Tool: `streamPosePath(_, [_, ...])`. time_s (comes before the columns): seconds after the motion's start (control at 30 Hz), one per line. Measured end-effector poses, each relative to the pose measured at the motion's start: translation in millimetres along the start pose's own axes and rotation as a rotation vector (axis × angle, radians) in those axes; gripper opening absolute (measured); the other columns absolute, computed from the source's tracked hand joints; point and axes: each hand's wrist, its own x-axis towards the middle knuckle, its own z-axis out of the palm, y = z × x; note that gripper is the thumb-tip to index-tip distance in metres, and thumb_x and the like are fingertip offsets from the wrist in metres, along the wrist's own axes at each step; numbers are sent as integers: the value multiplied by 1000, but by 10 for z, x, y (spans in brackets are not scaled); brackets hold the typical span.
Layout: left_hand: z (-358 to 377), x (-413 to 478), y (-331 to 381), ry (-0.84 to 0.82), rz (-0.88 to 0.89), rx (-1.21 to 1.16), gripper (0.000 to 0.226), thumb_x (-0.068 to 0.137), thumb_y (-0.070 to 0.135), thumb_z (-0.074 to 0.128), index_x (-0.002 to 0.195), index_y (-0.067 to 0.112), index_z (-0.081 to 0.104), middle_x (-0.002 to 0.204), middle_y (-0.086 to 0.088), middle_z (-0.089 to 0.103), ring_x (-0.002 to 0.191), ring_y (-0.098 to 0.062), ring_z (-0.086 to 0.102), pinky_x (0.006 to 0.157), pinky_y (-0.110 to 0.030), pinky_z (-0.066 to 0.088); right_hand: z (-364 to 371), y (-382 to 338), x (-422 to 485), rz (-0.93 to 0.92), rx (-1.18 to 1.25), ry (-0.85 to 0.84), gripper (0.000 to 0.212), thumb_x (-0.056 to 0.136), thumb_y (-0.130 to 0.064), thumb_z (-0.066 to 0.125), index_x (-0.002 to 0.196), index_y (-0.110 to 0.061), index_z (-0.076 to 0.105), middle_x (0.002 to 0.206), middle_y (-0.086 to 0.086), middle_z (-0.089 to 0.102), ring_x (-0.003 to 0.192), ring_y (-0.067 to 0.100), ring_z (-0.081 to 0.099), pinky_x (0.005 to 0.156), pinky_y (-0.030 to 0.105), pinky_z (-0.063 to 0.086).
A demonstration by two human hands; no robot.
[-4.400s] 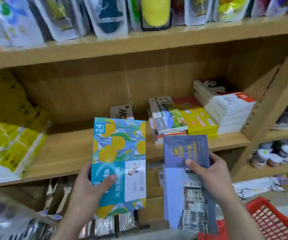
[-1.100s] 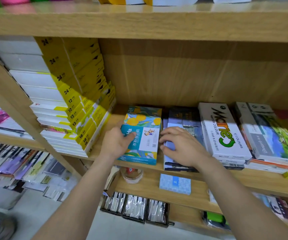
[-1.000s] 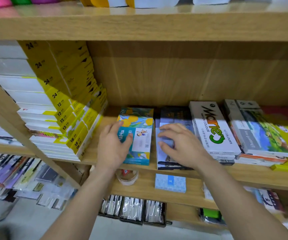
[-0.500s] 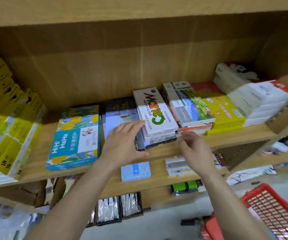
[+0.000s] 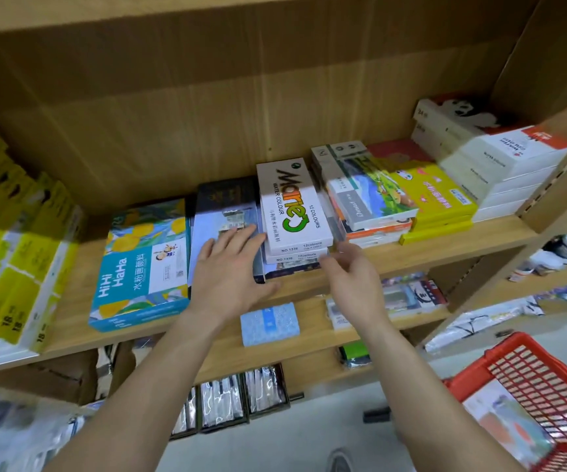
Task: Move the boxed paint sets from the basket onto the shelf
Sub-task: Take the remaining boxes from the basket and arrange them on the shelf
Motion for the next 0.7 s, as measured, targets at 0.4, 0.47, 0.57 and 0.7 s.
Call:
streamPosePath(0.4, [63,16,68,197,-83,-67,73,77,68,60,139,29,57,144,9,58,139,-17,48,112,-43,34,96,-241,228,-71,-166,-60,42,92,-67,50,62,-40,62,49,-28,59,56,3,58,53,27,34])
streamPosePath(0.47, [71,12,58,214,-71,-73,72,76,67,62,138,29,58,140,8,62,136,-19,51,110,-43,37,101,-248,247,-17,-76,-66,39,88,-70,52,65,-41,64,55,-19,63,59,-2,59,56,29,38])
streamPosePath(0.57, [73,2,49,219,-61,-82,70,76,66,63,135,31,58,135,7,66,134,-20,54,109,-42,39,133,-338,252,113,69,-70,54,76,-79,50,93,-29,61,88,-14,64,82,4,58,65,31,41])
streamPosePath(0.7, [106,-14,34,228,-59,-81,76,77,65,66,142,28,53,131,1,69,132,-23,56,109,-43,40,202,-406,192,102,47,-66,52,71,-81,51,91,-34,58,104,-5,64,112,24,58,97,48,47])
